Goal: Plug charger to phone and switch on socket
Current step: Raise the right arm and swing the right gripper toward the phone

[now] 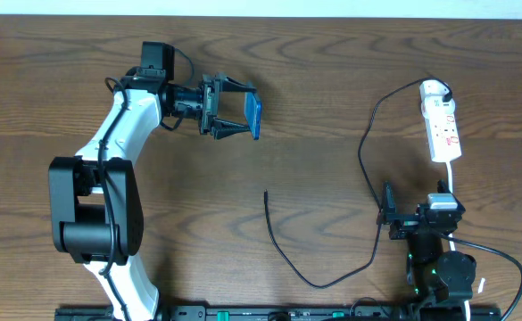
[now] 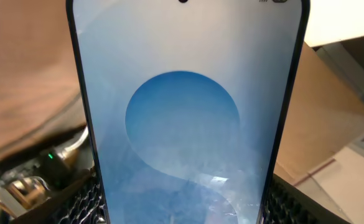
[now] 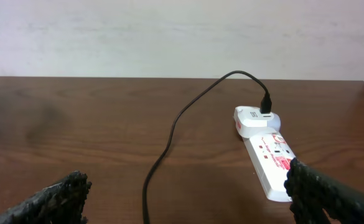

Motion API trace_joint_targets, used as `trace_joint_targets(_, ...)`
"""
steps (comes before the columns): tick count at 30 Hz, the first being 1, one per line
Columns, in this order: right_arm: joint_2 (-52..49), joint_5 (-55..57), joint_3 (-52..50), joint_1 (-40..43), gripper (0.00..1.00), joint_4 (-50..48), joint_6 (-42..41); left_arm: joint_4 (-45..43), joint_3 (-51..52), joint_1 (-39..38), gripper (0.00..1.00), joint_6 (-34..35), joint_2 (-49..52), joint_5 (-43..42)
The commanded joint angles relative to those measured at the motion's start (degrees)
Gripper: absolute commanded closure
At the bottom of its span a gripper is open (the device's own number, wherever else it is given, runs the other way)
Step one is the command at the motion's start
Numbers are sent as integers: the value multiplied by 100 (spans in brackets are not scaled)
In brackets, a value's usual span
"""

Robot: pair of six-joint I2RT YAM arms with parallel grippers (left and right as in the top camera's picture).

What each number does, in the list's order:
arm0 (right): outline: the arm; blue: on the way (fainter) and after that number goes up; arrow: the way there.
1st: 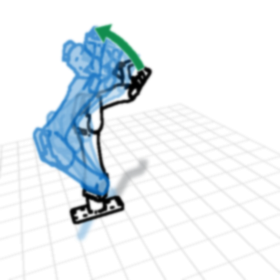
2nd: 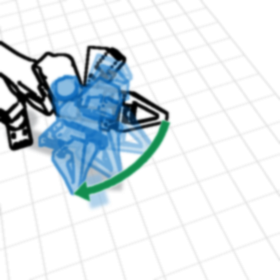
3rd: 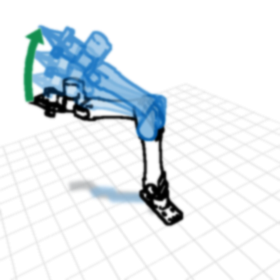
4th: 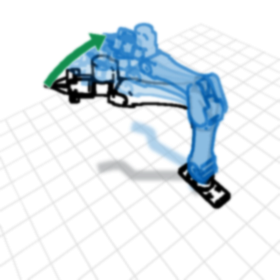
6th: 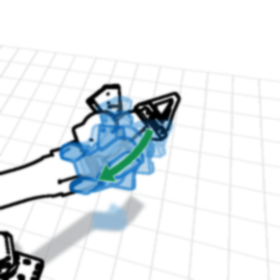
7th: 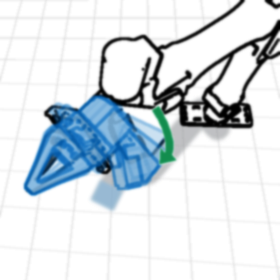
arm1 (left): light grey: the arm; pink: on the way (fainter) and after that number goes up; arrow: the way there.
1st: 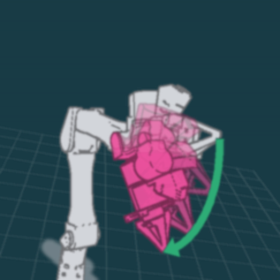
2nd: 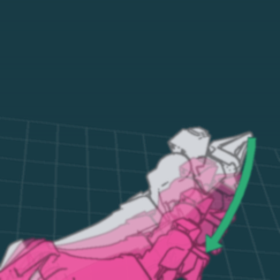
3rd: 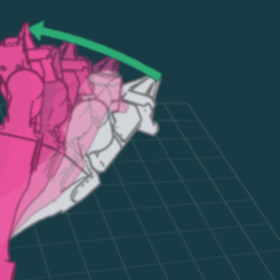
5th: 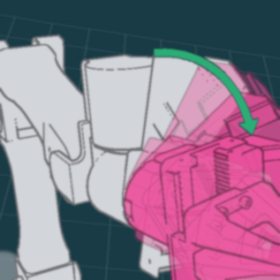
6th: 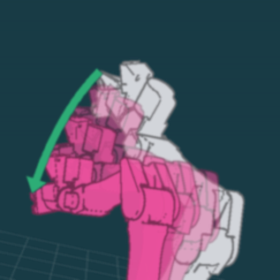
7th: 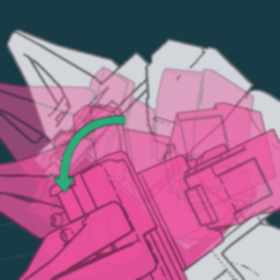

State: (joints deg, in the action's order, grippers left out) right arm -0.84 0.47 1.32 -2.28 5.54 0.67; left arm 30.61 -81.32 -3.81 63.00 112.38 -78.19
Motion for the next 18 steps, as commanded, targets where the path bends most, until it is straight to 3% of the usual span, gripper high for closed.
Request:
trace_joint_targets(1,46,46,-39,-22,1,2,68,-15,-7,20,92,-562,-223,197)
trace_joint_targets(9,46,46,-39,-22,1,2,68,-376,-7,20,93,-946,-223,284)
trace_joint_targets(18,46,122,-39,-20,1,-20,129,-1510,-7,20,93,-938,-223,286)
